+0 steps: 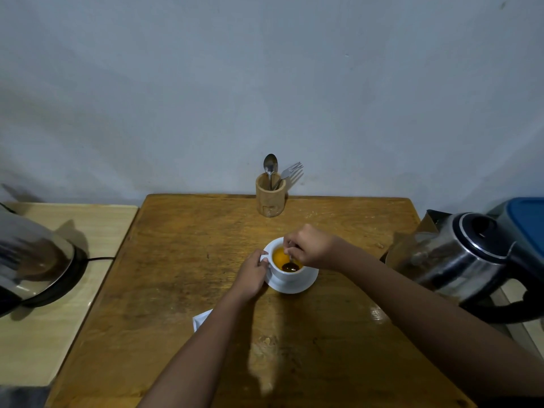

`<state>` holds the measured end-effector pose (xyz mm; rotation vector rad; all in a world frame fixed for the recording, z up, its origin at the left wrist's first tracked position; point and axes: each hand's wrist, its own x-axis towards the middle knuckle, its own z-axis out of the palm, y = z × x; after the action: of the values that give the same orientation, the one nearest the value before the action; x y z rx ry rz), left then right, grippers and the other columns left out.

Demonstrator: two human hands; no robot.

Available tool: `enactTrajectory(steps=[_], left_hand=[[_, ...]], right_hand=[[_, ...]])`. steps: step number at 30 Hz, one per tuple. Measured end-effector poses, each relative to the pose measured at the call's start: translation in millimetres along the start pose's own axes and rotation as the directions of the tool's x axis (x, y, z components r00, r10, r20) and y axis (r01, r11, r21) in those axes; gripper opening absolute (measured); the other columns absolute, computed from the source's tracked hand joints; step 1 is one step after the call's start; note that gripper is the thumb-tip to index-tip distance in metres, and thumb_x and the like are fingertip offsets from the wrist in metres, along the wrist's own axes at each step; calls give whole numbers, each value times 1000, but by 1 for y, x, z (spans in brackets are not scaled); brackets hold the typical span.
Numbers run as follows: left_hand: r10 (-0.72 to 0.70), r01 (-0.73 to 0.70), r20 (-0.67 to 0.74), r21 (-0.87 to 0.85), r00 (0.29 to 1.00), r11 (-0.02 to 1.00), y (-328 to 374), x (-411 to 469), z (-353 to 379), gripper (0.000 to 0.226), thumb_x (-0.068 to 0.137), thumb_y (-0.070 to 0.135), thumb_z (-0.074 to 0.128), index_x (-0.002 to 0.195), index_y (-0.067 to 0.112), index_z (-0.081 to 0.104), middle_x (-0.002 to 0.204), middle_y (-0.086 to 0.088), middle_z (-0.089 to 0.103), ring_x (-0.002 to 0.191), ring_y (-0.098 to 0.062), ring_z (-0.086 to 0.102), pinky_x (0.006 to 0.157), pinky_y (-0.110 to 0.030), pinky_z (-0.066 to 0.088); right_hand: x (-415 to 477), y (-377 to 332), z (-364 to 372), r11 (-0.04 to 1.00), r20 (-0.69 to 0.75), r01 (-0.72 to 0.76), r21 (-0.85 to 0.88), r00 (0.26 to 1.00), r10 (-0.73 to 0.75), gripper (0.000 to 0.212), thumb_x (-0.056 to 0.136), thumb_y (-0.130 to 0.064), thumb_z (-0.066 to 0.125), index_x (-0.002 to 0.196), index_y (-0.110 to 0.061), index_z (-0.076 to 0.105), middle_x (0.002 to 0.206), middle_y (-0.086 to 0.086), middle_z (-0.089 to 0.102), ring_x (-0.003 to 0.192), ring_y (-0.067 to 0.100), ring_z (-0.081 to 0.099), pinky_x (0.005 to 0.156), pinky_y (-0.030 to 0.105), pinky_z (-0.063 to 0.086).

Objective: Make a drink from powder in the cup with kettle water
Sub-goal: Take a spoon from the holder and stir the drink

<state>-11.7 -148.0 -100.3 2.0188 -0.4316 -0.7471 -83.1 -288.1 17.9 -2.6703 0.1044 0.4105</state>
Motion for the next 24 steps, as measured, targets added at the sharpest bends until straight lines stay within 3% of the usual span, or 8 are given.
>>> enactTrajectory(steps=[3, 7, 13, 17, 20, 22, 24], left_hand=[[8, -8, 5, -2, 1000, 1000, -1, 0, -1, 27, 97, 17, 39, 118, 11, 55, 118, -13, 57, 98, -22, 52, 79, -30, 38], [3, -3, 26, 3, 1000, 1000, 0, 0, -3, 27, 97, 19, 39, 116, 11, 56, 116, -13, 58, 96, -21, 52, 71, -30, 39], [-12, 12, 47, -5, 999, 1000, 5, 1, -5, 25, 96, 15, 38, 110, 8, 58, 103, -10, 59, 90, -21, 52, 69, -30, 39], [-21, 22, 35, -3, 999, 1000, 5, 1, -3, 25, 95, 15, 39, 109, 7, 58, 101, -11, 59, 88, -22, 51, 70, -32, 38], [-30, 30, 27, 10, 999, 1000, 6, 1, -3, 26, 95, 15, 39, 112, 6, 57, 104, -12, 60, 90, -22, 51, 75, -31, 37], [-37, 37, 23, 12, 999, 999, 7, 1, -3, 26, 95, 15, 39, 112, 6, 57, 100, -9, 58, 88, -21, 50, 72, -31, 37], [-47, 47, 23, 6, 999, 999, 8, 0, -2, 25, 95, 14, 39, 111, 7, 57, 98, -9, 57, 86, -21, 49, 67, -31, 37]], right_hand=[[0, 5, -4, 997, 18, -27, -67, 999, 29, 20, 95, -18, 46, 104, -8, 61, 93, 10, 63, 78, 18, 54, 64, 28, 43], [5, 8, -2, 994, -32, -48, -97, 998, 45, 26, 96, -19, 43, 110, -7, 61, 104, 14, 66, 90, 25, 61, 80, 41, 53], [8, 6, 6, 1000, -127, -4, -10, 992, 3, 27, 96, -18, 43, 106, -5, 64, 102, 14, 68, 89, 26, 62, 75, 37, 51], [8, -2, 9, 996, -65, 86, -7, 994, -86, 25, 94, -16, 46, 100, -4, 66, 98, 14, 69, 88, 25, 62, 77, 41, 52], [5, -5, 6, 994, -14, 110, 2, 994, -110, 20, 93, -13, 48, 96, -5, 66, 90, 12, 68, 76, 19, 58, 70, 36, 48], [4, -4, 0, 995, 26, 103, 14, 994, -103, 18, 93, -12, 50, 96, -5, 65, 82, 9, 65, 68, 15, 54, 64, 32, 46], [4, -1, -5, 996, 59, 90, 2, 994, -90, 16, 92, -12, 50, 94, -5, 65, 84, 11, 67, 71, 21, 59, 67, 38, 50]])
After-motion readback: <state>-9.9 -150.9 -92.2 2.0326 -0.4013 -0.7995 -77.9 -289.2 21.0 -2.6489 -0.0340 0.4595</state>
